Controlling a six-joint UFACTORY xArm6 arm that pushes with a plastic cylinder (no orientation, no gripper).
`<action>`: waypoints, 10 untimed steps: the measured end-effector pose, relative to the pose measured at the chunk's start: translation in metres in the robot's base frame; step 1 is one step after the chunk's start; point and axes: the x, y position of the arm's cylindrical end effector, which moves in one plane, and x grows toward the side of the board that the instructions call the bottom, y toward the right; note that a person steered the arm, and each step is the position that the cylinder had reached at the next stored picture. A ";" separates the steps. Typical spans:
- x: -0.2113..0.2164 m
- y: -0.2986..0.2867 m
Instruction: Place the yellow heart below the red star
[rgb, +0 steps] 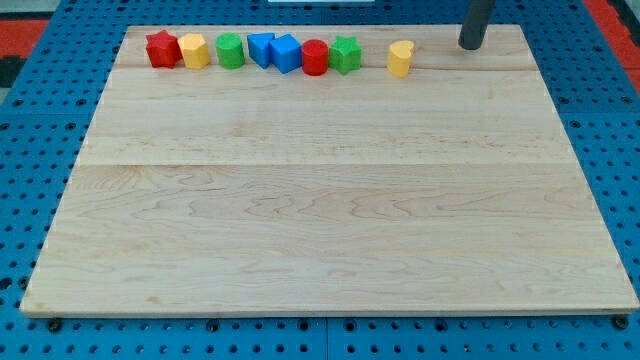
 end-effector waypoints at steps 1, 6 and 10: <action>-0.021 -0.034; -0.001 -0.092; 0.205 -0.203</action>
